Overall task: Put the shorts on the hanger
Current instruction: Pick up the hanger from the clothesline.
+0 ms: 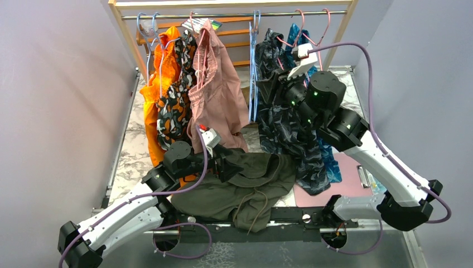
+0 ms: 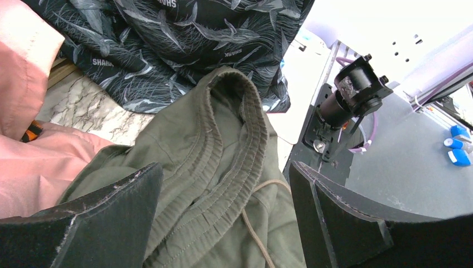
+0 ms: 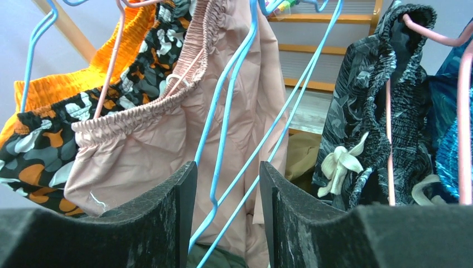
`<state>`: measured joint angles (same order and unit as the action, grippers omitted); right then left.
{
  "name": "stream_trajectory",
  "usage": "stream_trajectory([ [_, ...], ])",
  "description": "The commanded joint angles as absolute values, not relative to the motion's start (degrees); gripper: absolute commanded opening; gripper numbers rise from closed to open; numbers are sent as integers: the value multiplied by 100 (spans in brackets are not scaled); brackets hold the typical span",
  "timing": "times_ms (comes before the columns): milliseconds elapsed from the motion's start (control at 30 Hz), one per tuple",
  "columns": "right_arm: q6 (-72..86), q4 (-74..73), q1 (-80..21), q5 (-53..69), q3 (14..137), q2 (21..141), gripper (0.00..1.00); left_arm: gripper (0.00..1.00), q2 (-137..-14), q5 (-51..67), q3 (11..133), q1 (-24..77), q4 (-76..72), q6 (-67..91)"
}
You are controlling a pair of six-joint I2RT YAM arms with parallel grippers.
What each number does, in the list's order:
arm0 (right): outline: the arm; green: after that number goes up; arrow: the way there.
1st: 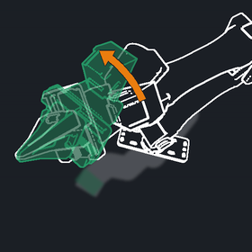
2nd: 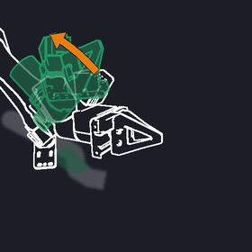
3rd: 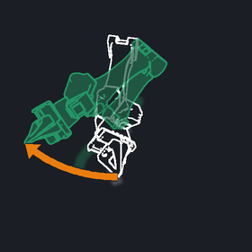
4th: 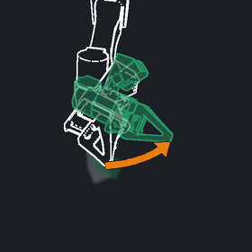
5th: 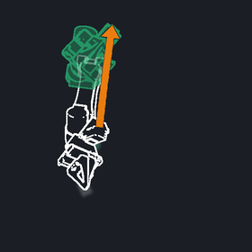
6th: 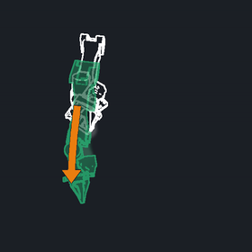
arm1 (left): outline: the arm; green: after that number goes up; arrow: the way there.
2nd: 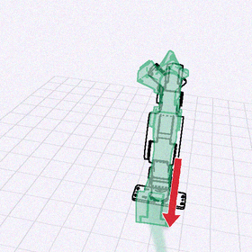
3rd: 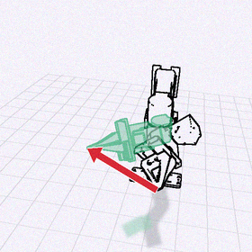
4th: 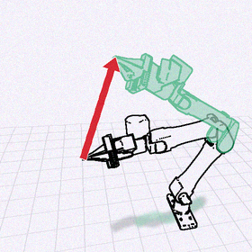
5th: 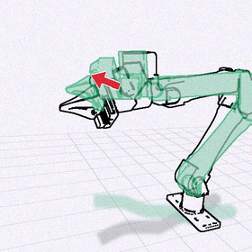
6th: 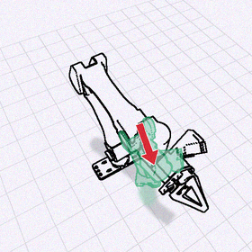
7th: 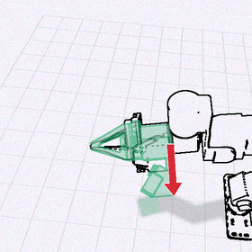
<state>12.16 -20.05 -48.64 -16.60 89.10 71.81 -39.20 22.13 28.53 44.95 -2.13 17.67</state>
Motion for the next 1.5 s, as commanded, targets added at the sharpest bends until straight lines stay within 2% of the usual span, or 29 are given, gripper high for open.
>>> stream_trajectory([
  [0, 1010, -2246, -4842, -1511, 9017, 6981, 49, 85, -3795, 2458, 2847, 4456, -525, 1819],
  [333, 784, -2709, -4843, -1230, 9407, 7056, 55, 86, -3708, 2733, 2884, 4452, -777, 2153],
  [700, 968, -3338, -4843, -779, 10271, 7660, 51, 86, -3996, 2667, 2708, 4456, -849, 2035],
  [1233, 1071, -3111, -4842, -1015, 10109, 7932, 47, 85, -3974, 2641, 2689, 4456, -847, 2048],
  [1467, 1139, -2897, -4842, -806, 10047, 7738, 52, 85, -3989, 2653, 2681, 4456, -831, 2056],
])
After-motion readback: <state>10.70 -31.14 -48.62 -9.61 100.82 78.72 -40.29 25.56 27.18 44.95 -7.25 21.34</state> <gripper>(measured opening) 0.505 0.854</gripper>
